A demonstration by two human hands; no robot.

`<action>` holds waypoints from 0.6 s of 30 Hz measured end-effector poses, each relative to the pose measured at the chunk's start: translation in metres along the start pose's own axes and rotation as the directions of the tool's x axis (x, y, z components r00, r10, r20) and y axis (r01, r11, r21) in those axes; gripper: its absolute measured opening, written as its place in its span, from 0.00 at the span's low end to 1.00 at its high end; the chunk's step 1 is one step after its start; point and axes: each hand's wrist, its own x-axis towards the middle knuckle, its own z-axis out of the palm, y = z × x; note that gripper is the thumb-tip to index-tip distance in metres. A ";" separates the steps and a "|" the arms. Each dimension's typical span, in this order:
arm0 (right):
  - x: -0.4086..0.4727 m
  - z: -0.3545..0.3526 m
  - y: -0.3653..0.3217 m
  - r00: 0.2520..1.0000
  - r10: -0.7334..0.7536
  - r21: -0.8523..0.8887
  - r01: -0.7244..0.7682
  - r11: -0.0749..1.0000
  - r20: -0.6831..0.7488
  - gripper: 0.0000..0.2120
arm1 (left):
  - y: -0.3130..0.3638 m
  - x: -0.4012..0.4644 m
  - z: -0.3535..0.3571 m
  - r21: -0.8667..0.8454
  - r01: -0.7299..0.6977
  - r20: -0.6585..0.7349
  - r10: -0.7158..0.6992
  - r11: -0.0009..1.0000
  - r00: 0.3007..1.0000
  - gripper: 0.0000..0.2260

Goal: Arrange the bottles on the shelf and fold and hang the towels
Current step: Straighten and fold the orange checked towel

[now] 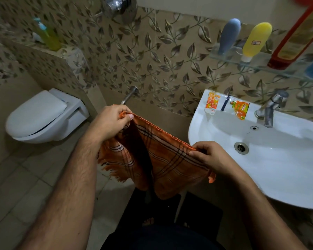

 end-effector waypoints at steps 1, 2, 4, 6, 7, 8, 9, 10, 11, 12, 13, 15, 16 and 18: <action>-0.002 -0.004 -0.002 1.000 -0.005 0.034 0.005 0.999 -0.014 0.07 | -0.004 -0.001 0.002 -0.007 0.006 0.014 -0.006 1.000 1.000 0.03; -0.005 -0.007 -0.005 1.000 -0.016 0.071 0.017 0.997 -0.018 0.08 | -0.007 -0.001 0.005 -0.017 0.018 0.030 -0.017 1.000 0.999 0.03; -0.005 -0.010 -0.013 0.997 -0.049 0.131 0.056 0.990 -0.053 0.09 | -0.017 0.001 0.016 -0.055 0.077 0.061 -0.074 0.996 0.995 0.04; 0.002 -0.008 -0.020 0.988 -0.037 0.178 0.064 0.982 -0.151 0.10 | -0.024 0.002 0.037 -0.063 0.150 0.058 -0.146 0.987 0.988 0.05; 0.008 -0.005 -0.024 0.979 -0.005 0.190 0.044 0.981 -0.205 0.11 | -0.025 0.002 0.050 -0.079 0.193 0.024 -0.192 0.978 0.981 0.06; 0.015 0.000 -0.026 0.969 0.035 0.189 0.012 0.982 -0.246 0.12 | -0.026 0.002 0.064 -0.134 0.252 -0.024 -0.257 0.958 0.966 0.08; 0.022 0.004 -0.028 0.959 0.073 0.180 -0.023 0.983 -0.274 0.12 | -0.024 -0.001 0.078 -0.227 0.311 -0.061 -0.332 0.923 0.941 0.13; 0.029 0.008 -0.029 0.951 0.102 0.166 -0.055 0.985 -0.293 0.13 | -0.022 -0.006 0.091 -0.323 0.356 -0.064 -0.396 0.877 0.916 0.18; 0.034 0.011 -0.029 0.944 0.120 0.143 -0.078 0.987 -0.306 0.13 | -0.020 -0.011 0.103 -0.397 0.372 -0.042 -0.422 0.839 0.906 0.23; 0.038 0.014 -0.029 0.942 0.125 0.106 -0.096 0.990 -0.313 0.12 | -0.019 -0.016 0.112 -0.443 0.361 -0.011 -0.408 0.820 0.913 0.26; 0.041 0.015 -0.030 0.942 0.117 0.053 -0.106 0.993 -0.314 0.12 | -0.018 -0.019 0.119 -0.473 0.331 0.024 -0.364 0.817 0.931 0.28; 0.041 0.017 -0.031 0.949 0.074 -0.057 -0.096 0.994 -0.307 0.12 | -0.016 -0.024 0.121 -0.554 0.238 0.076 -0.236 0.798 0.969 0.29; 0.040 0.018 -0.033 0.956 0.043 -0.098 -0.075 0.992 -0.289 0.12 | -0.013 -0.024 0.118 -0.608 0.196 0.101 -0.170 0.769 0.980 0.29; 0.037 0.020 -0.037 0.977 -0.034 -0.173 -0.003 0.985 -0.211 0.12 | -0.006 -0.023 0.113 -0.690 0.135 0.177 -0.015 0.711 0.984 0.30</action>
